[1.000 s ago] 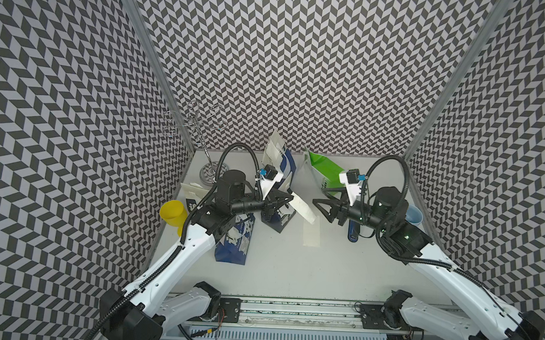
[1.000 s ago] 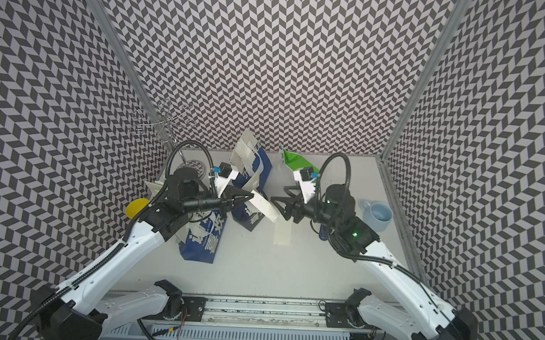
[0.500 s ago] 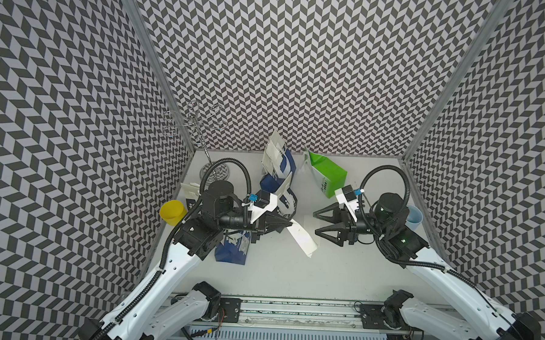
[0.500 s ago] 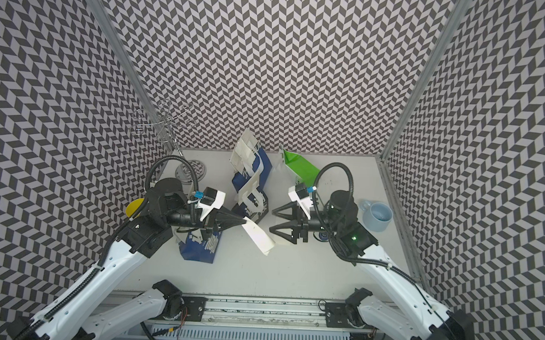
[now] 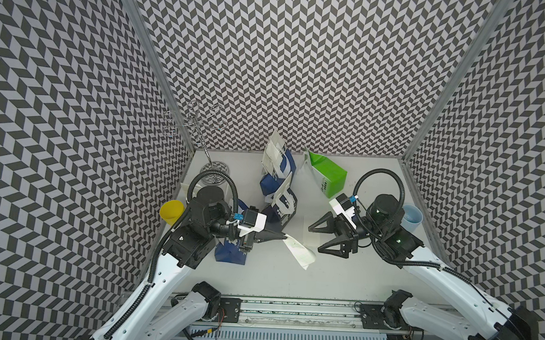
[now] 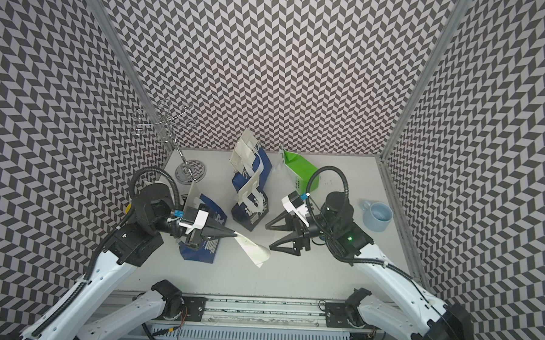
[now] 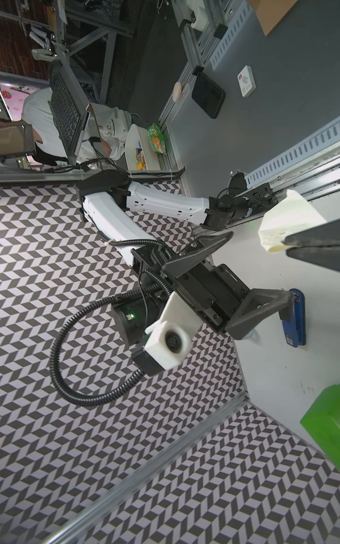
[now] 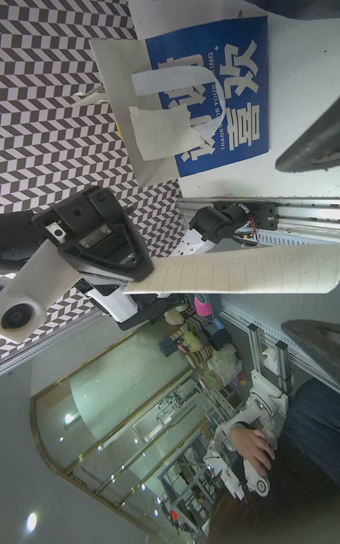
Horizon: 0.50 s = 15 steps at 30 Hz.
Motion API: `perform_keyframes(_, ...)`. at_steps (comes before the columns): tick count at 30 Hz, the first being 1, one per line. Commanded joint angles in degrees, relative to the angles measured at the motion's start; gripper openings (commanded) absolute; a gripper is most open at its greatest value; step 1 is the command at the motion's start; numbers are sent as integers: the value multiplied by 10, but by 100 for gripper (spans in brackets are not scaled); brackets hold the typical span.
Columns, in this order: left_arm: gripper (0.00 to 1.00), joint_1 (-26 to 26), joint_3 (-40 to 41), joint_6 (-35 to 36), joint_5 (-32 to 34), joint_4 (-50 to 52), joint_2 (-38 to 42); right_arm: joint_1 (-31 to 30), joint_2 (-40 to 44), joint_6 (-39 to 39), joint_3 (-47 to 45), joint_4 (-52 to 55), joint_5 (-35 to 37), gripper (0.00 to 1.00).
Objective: Staple the receipts to the bags
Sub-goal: Pick up the receipt from the center of the board.
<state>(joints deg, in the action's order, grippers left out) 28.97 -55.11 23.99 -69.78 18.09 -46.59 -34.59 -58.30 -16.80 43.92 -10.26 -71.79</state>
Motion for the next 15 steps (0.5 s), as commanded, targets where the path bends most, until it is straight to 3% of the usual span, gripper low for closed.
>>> perform_keyframes(1,0,-2,-10,32,-41,-9,-3,-8,-16,10,7,-7,-15,76)
perform_keyframes(9,0,-2,-16,33,-19,-72,15,-39,-65,71,57,66,-51,72)
perform_keyframes(15,0,-2,-24,57,-4,-76,6,-41,-49,76,59,67,-57,68)
